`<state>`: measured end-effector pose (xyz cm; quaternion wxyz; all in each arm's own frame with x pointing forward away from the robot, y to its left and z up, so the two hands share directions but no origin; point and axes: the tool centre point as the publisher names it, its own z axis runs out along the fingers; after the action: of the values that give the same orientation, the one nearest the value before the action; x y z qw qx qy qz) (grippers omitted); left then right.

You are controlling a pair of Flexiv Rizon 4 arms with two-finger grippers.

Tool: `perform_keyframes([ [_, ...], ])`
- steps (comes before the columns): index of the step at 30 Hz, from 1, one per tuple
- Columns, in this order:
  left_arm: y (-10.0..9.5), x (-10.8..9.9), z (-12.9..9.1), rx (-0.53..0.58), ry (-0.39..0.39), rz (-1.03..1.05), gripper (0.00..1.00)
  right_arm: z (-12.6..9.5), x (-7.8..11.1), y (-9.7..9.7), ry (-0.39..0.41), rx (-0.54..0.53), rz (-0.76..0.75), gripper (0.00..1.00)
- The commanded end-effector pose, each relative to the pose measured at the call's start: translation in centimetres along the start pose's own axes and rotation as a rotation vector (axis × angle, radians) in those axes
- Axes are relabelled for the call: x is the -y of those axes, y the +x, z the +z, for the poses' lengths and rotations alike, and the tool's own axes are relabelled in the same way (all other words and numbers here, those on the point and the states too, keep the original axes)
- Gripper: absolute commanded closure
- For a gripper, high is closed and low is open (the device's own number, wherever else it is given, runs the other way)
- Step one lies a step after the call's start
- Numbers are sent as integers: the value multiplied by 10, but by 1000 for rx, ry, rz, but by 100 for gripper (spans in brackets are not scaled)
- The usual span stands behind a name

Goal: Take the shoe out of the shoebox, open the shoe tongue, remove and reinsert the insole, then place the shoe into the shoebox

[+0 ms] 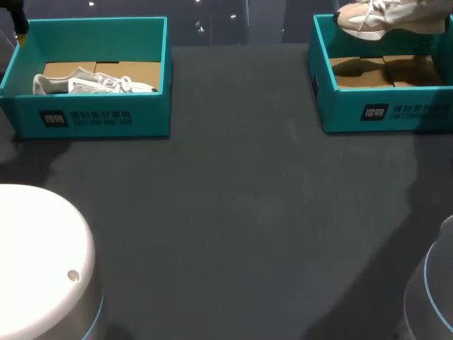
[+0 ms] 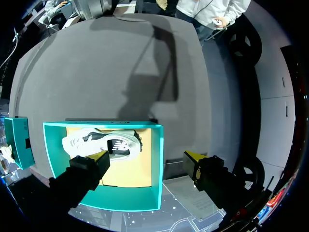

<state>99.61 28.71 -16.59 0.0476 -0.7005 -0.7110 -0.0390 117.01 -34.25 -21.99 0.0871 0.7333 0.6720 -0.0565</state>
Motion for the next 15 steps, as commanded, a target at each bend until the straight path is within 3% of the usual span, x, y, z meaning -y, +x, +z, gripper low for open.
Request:
perform_keyframes([
  [1,0,1,0,-1,-1,0,0,-42,13,-1,-37,24,-22,100],
  [8,0,1,0,-1,-1,0,0,-80,15,-6,-76,64,-47,100],
  [15,0,1,0,-1,-1,0,0,-107,25,5,-81,86,-49,100],
])
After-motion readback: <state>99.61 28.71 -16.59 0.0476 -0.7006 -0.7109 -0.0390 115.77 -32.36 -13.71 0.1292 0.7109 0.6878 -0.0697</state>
